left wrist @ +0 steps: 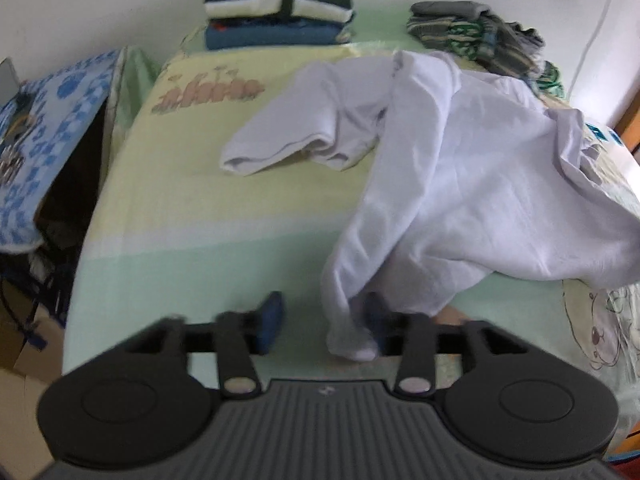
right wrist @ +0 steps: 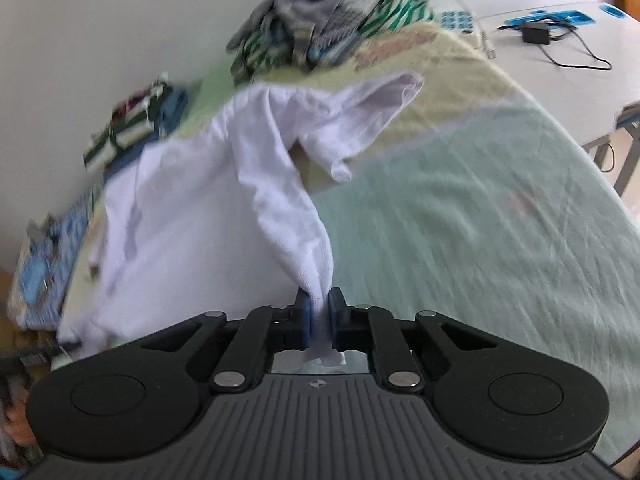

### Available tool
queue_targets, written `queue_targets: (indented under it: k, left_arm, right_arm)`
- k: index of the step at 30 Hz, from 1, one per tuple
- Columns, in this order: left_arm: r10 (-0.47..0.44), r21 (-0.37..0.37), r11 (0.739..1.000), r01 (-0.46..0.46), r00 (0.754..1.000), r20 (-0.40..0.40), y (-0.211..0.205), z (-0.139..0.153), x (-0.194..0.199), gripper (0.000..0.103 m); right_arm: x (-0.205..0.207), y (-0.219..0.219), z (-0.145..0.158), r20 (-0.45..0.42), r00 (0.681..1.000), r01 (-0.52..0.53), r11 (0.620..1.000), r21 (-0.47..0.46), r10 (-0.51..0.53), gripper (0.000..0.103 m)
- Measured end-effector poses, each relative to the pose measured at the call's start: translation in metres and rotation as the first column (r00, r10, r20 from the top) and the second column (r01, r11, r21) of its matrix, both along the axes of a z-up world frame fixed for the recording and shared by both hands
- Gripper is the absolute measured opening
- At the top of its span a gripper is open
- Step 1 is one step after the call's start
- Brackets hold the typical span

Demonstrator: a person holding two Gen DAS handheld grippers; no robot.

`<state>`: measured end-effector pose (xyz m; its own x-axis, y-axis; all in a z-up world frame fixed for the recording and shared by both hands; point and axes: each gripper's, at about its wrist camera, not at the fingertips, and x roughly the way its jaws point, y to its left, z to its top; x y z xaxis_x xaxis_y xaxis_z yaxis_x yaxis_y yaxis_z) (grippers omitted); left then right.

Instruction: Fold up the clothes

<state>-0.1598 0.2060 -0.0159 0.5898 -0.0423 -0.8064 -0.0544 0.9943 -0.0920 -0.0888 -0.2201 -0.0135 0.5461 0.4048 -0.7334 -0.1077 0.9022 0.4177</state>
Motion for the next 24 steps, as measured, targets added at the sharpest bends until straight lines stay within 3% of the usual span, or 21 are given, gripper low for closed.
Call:
queue_targets:
  k: [3,4,5,7,9,11,13,15,17,18,21,24]
  left_arm:
    - [-0.037,-0.021,0.999,0.038,0.999,0.021,-0.004,-0.005,0.001,0.09]
    - [-0.056,-0.035,0.998,0.057,0.998,0.022,-0.005,-0.007,0.001,0.095]
    - [-0.069,-0.039,0.997,0.07,0.997,0.023,-0.007,-0.009,0.001,0.096]
    - [-0.073,-0.029,0.997,0.074,0.997,0.022,-0.012,-0.013,0.002,0.094]
    - [-0.075,-0.014,0.997,0.075,0.997,0.025,-0.017,-0.016,0.004,0.089]
    - [-0.098,-0.005,0.995,0.098,0.995,0.032,-0.025,-0.015,0.003,0.071]
    - [-0.124,-0.001,0.992,0.125,0.992,0.037,-0.032,-0.012,0.003,0.035]
    - [-0.14,0.001,0.99,0.14,0.989,0.039,-0.038,-0.01,0.003,0.014]
    - [-0.12,0.005,0.993,0.12,0.992,0.04,-0.041,-0.006,0.0,0.008]
    - [-0.112,0.001,0.994,0.112,0.993,0.046,-0.042,-0.003,-0.002,0.008]
    - [-0.061,0.001,0.998,0.061,0.995,0.079,-0.041,0.015,-0.013,0.007]
    - [0.001,-0.061,0.998,0.006,0.994,0.109,-0.034,0.037,-0.025,0.007]
  right_arm:
    - [-0.001,0.001,0.0,0.011,1.0,0.014,1.0,-0.008,-0.014,0.016]
    - [-0.001,0.001,0.001,0.015,1.0,0.019,1.0,-0.01,-0.019,0.023]
    - [-0.002,0.002,0.001,0.019,1.0,0.024,1.0,-0.013,-0.024,0.04]
    - [-0.004,0.002,-0.001,0.028,0.999,0.032,0.999,-0.032,-0.031,0.055]
    - [-0.01,0.002,-0.006,0.034,0.999,0.031,0.998,-0.059,-0.029,0.059]
    - [-0.014,0.005,-0.011,0.037,0.999,0.0,0.995,-0.096,0.003,0.062]
    - [-0.019,0.01,-0.013,0.055,0.998,-0.029,0.99,-0.136,0.037,0.062]
    - [-0.022,0.015,-0.015,0.073,0.995,-0.063,0.986,-0.155,0.075,0.053]
    - [-0.024,0.02,-0.016,0.089,0.991,-0.079,0.978,-0.192,0.098,0.021]
    - [-0.023,0.022,-0.016,0.085,0.989,-0.098,0.973,-0.209,0.118,0.012]
    - [-0.018,0.015,-0.009,0.077,0.991,-0.101,0.988,-0.119,0.11,0.009]
    - [-0.013,0.005,0.006,0.09,0.99,-0.107,0.994,-0.006,0.107,0.009]
